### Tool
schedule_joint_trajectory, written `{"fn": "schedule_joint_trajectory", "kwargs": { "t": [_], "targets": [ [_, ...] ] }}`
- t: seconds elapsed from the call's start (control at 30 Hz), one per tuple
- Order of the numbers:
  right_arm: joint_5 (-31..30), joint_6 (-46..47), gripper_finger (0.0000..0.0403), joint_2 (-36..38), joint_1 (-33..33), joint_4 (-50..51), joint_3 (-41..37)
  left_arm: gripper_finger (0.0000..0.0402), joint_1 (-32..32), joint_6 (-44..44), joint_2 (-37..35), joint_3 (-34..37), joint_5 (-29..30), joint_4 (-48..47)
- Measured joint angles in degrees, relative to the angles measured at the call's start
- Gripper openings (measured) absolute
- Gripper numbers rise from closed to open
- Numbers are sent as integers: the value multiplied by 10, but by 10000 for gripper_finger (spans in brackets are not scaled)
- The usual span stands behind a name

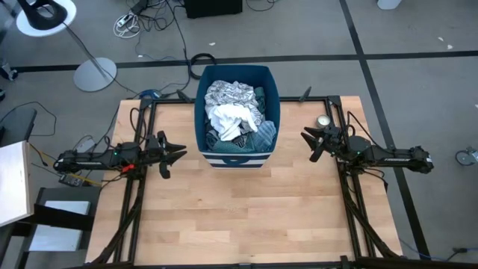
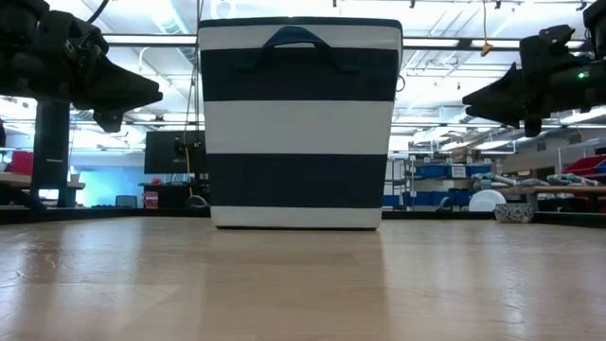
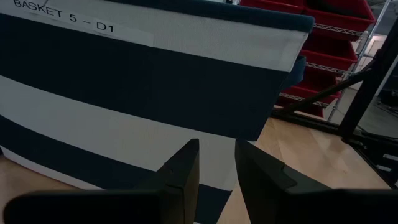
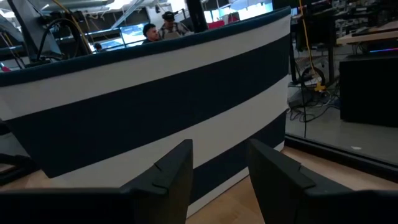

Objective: Sort clothes
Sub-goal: Return to Home Position

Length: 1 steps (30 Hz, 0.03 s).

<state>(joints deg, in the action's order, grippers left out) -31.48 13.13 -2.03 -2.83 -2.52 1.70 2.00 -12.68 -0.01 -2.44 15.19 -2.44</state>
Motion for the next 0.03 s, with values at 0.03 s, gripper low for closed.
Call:
{"fn": "schedule_joint_trajectory", "kwargs": {
  "t": [0.03],
  "targets": [
    [0, 0, 153, 0, 0, 0, 0, 108, 0, 0, 0, 0, 0, 0]
  ]
}}
